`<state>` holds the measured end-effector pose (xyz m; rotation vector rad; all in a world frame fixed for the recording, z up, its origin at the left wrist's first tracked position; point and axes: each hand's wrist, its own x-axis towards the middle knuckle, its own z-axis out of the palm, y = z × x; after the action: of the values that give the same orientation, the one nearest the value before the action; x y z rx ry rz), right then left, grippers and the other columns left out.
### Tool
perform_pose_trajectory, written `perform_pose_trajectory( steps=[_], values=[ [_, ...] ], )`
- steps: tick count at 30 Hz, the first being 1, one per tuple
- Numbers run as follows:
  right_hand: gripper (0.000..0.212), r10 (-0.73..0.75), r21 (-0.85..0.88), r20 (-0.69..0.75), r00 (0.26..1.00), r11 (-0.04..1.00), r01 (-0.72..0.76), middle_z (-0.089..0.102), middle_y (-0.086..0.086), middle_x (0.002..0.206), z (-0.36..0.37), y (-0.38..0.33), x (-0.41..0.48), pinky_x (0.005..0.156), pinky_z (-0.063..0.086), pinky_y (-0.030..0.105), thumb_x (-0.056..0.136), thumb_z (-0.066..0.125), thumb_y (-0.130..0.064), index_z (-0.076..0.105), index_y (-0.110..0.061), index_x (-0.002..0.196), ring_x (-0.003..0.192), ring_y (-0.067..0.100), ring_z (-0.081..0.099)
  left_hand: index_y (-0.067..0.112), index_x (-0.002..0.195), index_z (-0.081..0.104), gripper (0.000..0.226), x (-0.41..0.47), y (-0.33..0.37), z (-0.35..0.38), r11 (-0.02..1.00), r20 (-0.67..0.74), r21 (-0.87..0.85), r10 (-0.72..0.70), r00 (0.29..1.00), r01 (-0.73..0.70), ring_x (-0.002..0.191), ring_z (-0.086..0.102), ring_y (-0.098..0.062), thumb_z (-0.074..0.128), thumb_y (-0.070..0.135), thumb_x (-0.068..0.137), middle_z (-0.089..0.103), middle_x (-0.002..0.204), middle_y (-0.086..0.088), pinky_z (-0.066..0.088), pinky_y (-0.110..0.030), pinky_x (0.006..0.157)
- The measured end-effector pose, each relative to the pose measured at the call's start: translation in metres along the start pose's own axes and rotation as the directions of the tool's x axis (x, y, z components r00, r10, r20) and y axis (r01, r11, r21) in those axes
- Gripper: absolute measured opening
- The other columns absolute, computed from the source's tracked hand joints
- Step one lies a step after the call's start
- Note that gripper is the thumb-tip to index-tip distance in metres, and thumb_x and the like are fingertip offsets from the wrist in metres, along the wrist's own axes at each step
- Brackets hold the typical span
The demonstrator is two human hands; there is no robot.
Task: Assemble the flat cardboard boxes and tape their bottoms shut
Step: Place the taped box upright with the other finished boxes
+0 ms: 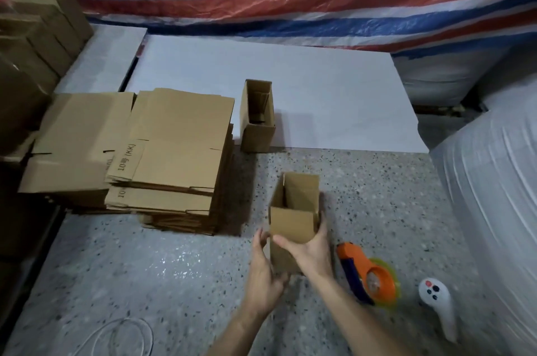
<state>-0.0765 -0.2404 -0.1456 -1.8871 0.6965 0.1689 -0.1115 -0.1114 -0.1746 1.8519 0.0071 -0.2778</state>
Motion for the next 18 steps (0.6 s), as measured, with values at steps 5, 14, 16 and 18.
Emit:
perform_pose_trajectory(
  steps=[5, 14, 16, 18],
  values=[
    [0.126, 0.037, -0.128, -0.284, 0.958, 0.989, -0.076, 0.053, 0.001, 0.138, 0.013, 0.039, 0.014, 0.101, 0.048, 0.040, 0.040, 0.091, -0.064, 0.032, -0.028, 0.145, 0.127, 0.024, 0.052, 0.044, 0.147, 0.030, 0.078, 0.026, -0.011, 0.002, 0.989, 0.136, 0.023, -0.145, 0.980, 0.143, 0.139, 0.038, -0.002, 0.056, -0.002, 0.089, 0.037, 0.150, 0.019, 0.035, -0.034, 0.118],
    [0.065, 0.014, 0.170, -0.129, 0.992, 0.985, 0.008, 0.074, -0.003, 0.102, 0.008, 0.021, 0.173, 0.077, 0.059, 0.022, 0.058, 0.090, -0.042, 0.062, -0.019, 0.111, 0.100, 0.019, 0.072, 0.052, 0.126, 0.046, 0.046, 0.132, 0.057, -0.036, 0.990, -0.022, 0.099, 0.099, 0.995, -0.096, 0.119, 0.043, 0.020, 0.064, 0.023, 0.095, 0.051, 0.127, 0.031, 0.038, -0.008, 0.102],
    [0.063, -0.034, 0.138, -0.123, 0.992, 0.989, 0.051, 0.073, -0.007, 0.100, 0.014, 0.004, 0.213, 0.083, 0.059, 0.030, 0.056, 0.089, -0.052, 0.061, -0.027, 0.106, 0.100, 0.019, 0.071, 0.056, 0.120, 0.048, 0.034, 0.144, 0.074, -0.056, 0.961, -0.040, 0.173, 0.226, 0.973, -0.216, 0.123, 0.046, 0.011, 0.059, 0.037, 0.094, 0.050, 0.123, 0.034, 0.039, -0.008, 0.100],
    [0.059, -0.101, 0.101, -0.115, 0.988, 0.988, 0.113, 0.073, -0.010, 0.101, 0.021, -0.013, 0.251, 0.091, 0.056, 0.038, 0.056, 0.090, -0.055, 0.060, -0.032, 0.102, 0.101, 0.016, 0.069, 0.049, 0.122, 0.050, 0.029, 0.151, 0.086, -0.076, 0.913, -0.088, 0.266, 0.342, 0.935, -0.309, 0.120, 0.052, 0.003, 0.051, 0.045, 0.093, 0.052, 0.120, 0.030, 0.041, -0.011, 0.097]
  ],
)
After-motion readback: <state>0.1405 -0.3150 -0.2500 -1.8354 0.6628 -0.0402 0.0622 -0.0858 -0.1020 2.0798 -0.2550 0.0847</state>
